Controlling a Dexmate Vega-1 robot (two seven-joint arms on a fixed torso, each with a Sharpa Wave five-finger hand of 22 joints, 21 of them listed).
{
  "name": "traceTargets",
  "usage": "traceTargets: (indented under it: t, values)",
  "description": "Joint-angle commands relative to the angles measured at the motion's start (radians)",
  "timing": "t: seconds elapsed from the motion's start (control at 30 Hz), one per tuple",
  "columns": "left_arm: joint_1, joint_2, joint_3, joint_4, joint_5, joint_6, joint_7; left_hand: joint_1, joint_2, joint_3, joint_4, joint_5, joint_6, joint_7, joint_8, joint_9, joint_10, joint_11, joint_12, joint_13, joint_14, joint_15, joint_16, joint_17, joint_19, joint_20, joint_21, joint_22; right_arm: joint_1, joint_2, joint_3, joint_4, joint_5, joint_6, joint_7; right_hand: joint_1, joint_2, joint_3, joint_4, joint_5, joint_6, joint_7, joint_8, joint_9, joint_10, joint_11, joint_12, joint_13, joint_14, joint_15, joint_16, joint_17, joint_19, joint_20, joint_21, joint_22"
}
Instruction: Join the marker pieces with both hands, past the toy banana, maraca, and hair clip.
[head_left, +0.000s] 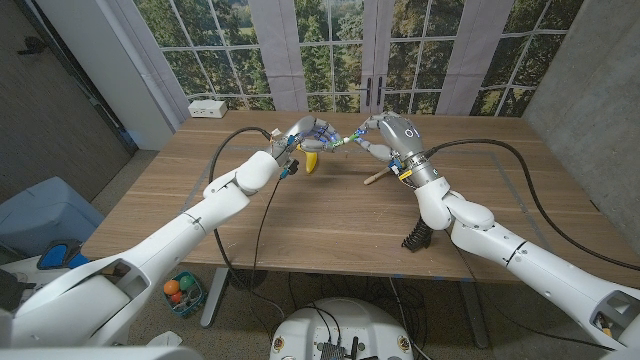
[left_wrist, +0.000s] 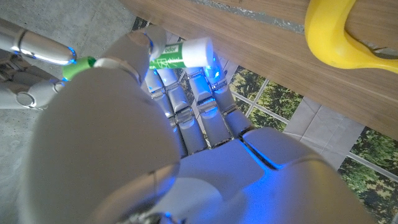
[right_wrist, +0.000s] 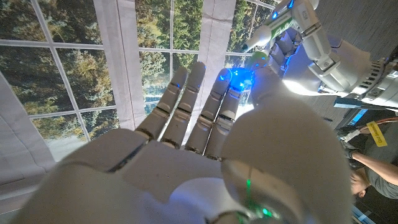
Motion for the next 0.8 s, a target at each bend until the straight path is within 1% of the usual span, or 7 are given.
traceTargets:
  t: [0.03, 0.27, 0.37, 0.5, 0.7, 0.8]
  values:
    - [-0.001, -0.007, -0.006, 0.011, -0.025, -0.023, -0.008, -0.01, 0.019, 0.092, 0.083, -0.001, 0.001, -0.001, -0.005, 0.004, 0.086, -0.092, -0.005, 0.002, 0.156, -0.193, 0.001, 0.004, -0.005, -0.114, 0.003, 0.002, 0.003, 0.011, 0.007, 0.013, 0.006, 0.023, 0.001, 0.002, 0.008, 0.002, 0.004, 0.005, 0.06, -0.054, 0.006, 0.003, 0.002, 0.0, 0.005, 0.004, 0.009, -0.164, -0.005, 0.005, 0.01, -0.031, 0.008, 0.003]
    - [0.002, -0.003, -0.007, 0.003, -0.031, -0.018, -0.016, -0.01, 0.019, 0.092, 0.083, -0.004, 0.002, -0.001, -0.006, 0.004, 0.086, -0.092, -0.008, 0.001, 0.155, -0.193, -0.004, 0.003, -0.006, -0.113, 0.004, 0.002, 0.007, 0.02, 0.01, 0.026, 0.013, 0.022, -0.001, 0.002, 0.008, 0.001, 0.004, 0.005, 0.061, -0.054, 0.005, 0.003, 0.004, 0.0, 0.006, 0.004, 0.011, -0.164, -0.008, 0.007, 0.009, -0.03, 0.011, 0.003]
    - [0.001, 0.001, -0.005, -0.001, -0.029, -0.013, -0.021, -0.01, 0.019, 0.093, 0.083, -0.005, 0.003, -0.001, -0.007, 0.003, 0.088, -0.094, -0.009, 0.002, 0.155, -0.193, -0.005, 0.003, -0.007, -0.114, 0.004, 0.002, 0.008, 0.025, 0.012, 0.031, 0.009, 0.018, -0.016, 0.002, 0.007, 0.001, 0.004, 0.006, 0.062, -0.055, 0.005, 0.003, 0.004, 0.0, 0.006, 0.005, 0.012, -0.163, -0.01, 0.008, 0.008, -0.03, 0.013, 0.003]
    - [0.001, 0.005, -0.003, -0.01, -0.021, -0.001, -0.022, -0.01, 0.02, 0.094, 0.083, -0.006, 0.002, -0.001, -0.007, 0.005, 0.091, -0.093, -0.008, 0.004, 0.157, -0.193, -0.006, 0.006, -0.007, -0.113, 0.004, 0.002, 0.004, 0.031, 0.022, 0.035, 0.006, 0.013, -0.058, 0.002, 0.008, 0.001, 0.004, 0.006, 0.063, -0.053, 0.003, 0.003, 0.003, 0.0, 0.005, 0.005, 0.013, -0.164, -0.012, 0.009, 0.008, -0.03, 0.015, 0.003]
    - [0.002, 0.005, -0.002, -0.01, -0.022, 0.001, -0.022, -0.01, 0.019, 0.094, 0.083, -0.008, 0.005, -0.002, -0.009, 0.002, 0.091, -0.093, -0.01, 0.006, 0.16, -0.193, -0.007, 0.008, -0.009, -0.114, 0.005, 0.002, -0.006, 0.028, 0.037, 0.028, 0.002, 0.01, -0.106, 0.004, 0.009, 0.002, 0.003, 0.008, 0.059, -0.049, 0.001, 0.004, 0.004, 0.0, 0.006, 0.005, 0.018, -0.165, -0.012, 0.013, 0.008, -0.029, 0.019, 0.004]
    - [0.002, 0.003, -0.003, -0.008, -0.023, -0.005, -0.02, -0.01, 0.019, 0.094, 0.083, -0.009, 0.004, -0.002, -0.009, 0.004, 0.092, -0.091, -0.011, 0.006, 0.161, -0.193, -0.009, 0.008, -0.008, -0.113, 0.006, 0.002, -0.01, 0.023, 0.044, 0.02, 0.013, 0.014, -0.106, 0.005, 0.009, 0.002, 0.003, 0.008, 0.059, -0.049, 0.0, 0.004, 0.005, 0.0, 0.006, 0.006, 0.018, -0.165, -0.014, 0.014, 0.008, -0.03, 0.019, 0.004]
